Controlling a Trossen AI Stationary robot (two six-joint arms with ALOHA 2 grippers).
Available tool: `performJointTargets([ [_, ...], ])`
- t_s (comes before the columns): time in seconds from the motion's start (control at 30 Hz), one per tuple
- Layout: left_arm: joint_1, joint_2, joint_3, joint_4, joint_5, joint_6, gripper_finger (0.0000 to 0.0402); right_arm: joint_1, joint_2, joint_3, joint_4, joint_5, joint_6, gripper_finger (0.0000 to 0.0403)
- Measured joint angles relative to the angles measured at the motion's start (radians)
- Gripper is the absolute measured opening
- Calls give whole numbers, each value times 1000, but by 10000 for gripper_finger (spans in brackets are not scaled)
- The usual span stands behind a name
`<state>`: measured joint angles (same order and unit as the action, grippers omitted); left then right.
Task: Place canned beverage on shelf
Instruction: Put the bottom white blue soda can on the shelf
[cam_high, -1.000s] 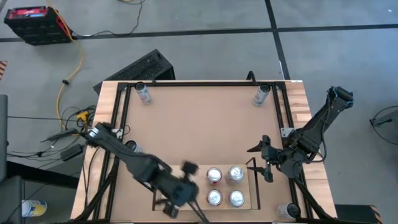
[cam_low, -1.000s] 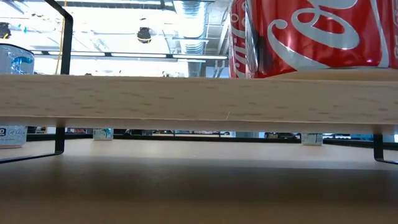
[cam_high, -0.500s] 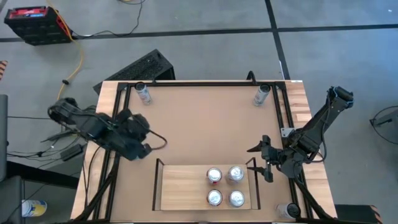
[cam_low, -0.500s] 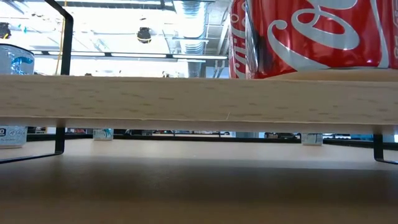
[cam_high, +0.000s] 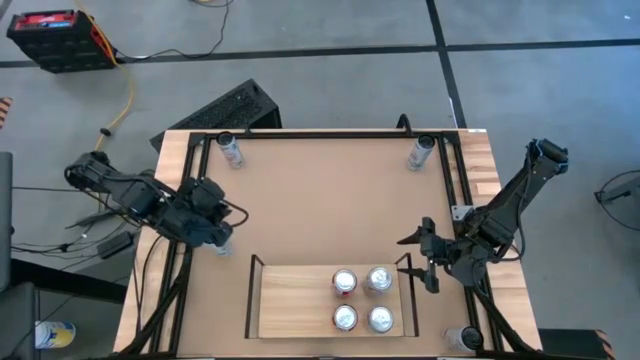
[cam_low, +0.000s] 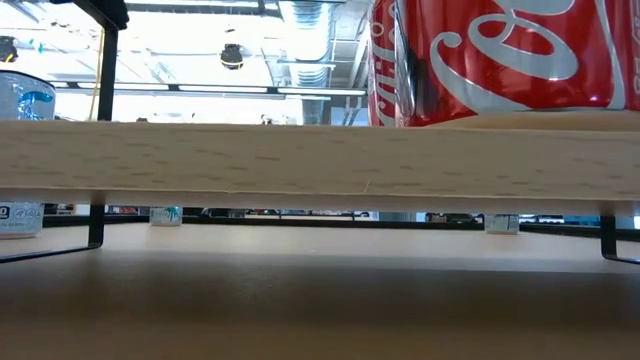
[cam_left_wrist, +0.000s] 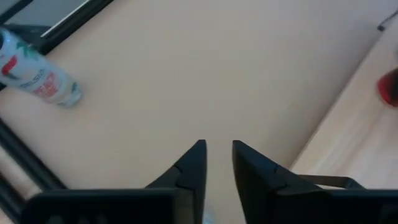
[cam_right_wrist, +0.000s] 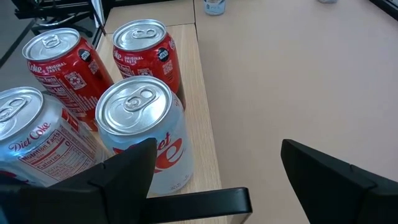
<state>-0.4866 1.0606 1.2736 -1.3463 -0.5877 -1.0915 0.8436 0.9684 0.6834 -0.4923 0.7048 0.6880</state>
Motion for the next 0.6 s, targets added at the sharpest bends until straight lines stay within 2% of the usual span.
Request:
performJointTargets([
  [0.37, 49, 47, 1, 82, 8, 47, 215, 0, 0, 0, 0, 0, -4, 369],
  [0.43, 86, 61, 1, 82, 51, 36, 242, 0, 0, 0, 0, 0, -4, 369],
  [0.6, 211, 86, 1, 69, 256, 32, 303, 0, 0, 0, 5, 1, -4, 369],
])
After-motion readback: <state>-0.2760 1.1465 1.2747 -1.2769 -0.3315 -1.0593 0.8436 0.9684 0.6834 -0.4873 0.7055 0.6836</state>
